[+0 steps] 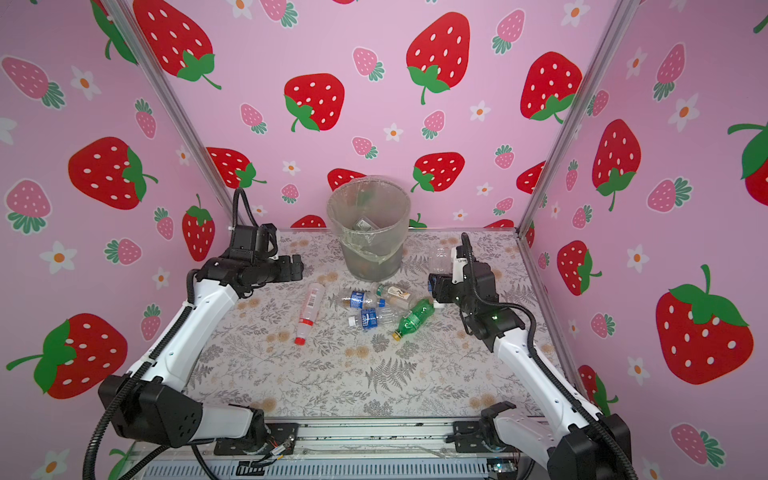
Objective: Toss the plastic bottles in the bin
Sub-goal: 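Lift the Pocari bottle with the right gripper and carry it toward the bin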
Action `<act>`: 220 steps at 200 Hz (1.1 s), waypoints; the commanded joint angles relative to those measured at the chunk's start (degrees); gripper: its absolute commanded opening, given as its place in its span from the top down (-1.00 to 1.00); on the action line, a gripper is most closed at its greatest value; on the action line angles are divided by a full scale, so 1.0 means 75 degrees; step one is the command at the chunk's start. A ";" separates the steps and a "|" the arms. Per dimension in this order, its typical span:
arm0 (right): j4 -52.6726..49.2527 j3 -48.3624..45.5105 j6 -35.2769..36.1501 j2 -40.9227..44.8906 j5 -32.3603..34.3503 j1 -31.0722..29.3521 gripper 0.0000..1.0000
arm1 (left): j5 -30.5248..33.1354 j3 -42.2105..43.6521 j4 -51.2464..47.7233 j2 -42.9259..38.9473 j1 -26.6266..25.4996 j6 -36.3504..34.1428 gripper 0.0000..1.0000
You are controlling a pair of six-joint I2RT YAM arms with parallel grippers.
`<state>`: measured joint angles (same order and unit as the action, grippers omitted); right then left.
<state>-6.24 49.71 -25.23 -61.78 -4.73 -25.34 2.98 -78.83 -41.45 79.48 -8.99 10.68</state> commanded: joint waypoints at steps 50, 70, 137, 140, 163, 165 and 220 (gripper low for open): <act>0.0978 0.1027 -0.0110 -0.0582 -0.0371 -0.0154 -0.14 | -0.0045 -0.0306 -0.0181 -0.0109 0.0022 -0.0054 -0.98; 0.1048 0.1300 -0.0018 -0.0806 -0.0329 -0.0268 -0.14 | -0.0046 -0.0306 -0.0180 -0.0097 0.0024 -0.0044 -0.98; 0.1211 0.0907 0.0112 -0.0469 0.0463 -0.0791 -0.13 | -0.0058 -0.0306 -0.0189 -0.0048 0.0018 -0.0033 -0.98; 0.1197 0.0907 0.0138 -0.0470 0.0519 -0.0847 -0.13 | -0.0061 -0.0306 -0.0183 -0.0036 0.0023 -0.0034 -0.98; 0.1296 0.0960 0.0353 -0.0481 0.0942 -0.1345 -0.13 | -0.0056 -0.0320 -0.0208 -0.0013 0.0016 -0.0036 -0.98; 0.1308 0.0982 0.0368 -0.0490 0.0967 -0.1388 -0.13 | -0.0058 -0.0324 -0.0211 -0.0012 0.0016 -0.0031 -0.98; 0.2028 0.3102 0.0856 -0.2154 0.0820 -0.1730 -0.15 | -0.0257 -0.0309 -0.0161 -0.0015 0.0038 0.0049 -0.98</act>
<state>2.07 65.08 -21.93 -72.75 1.10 -38.13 2.33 -78.91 -41.50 79.48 -8.99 10.72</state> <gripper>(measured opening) 0.575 0.991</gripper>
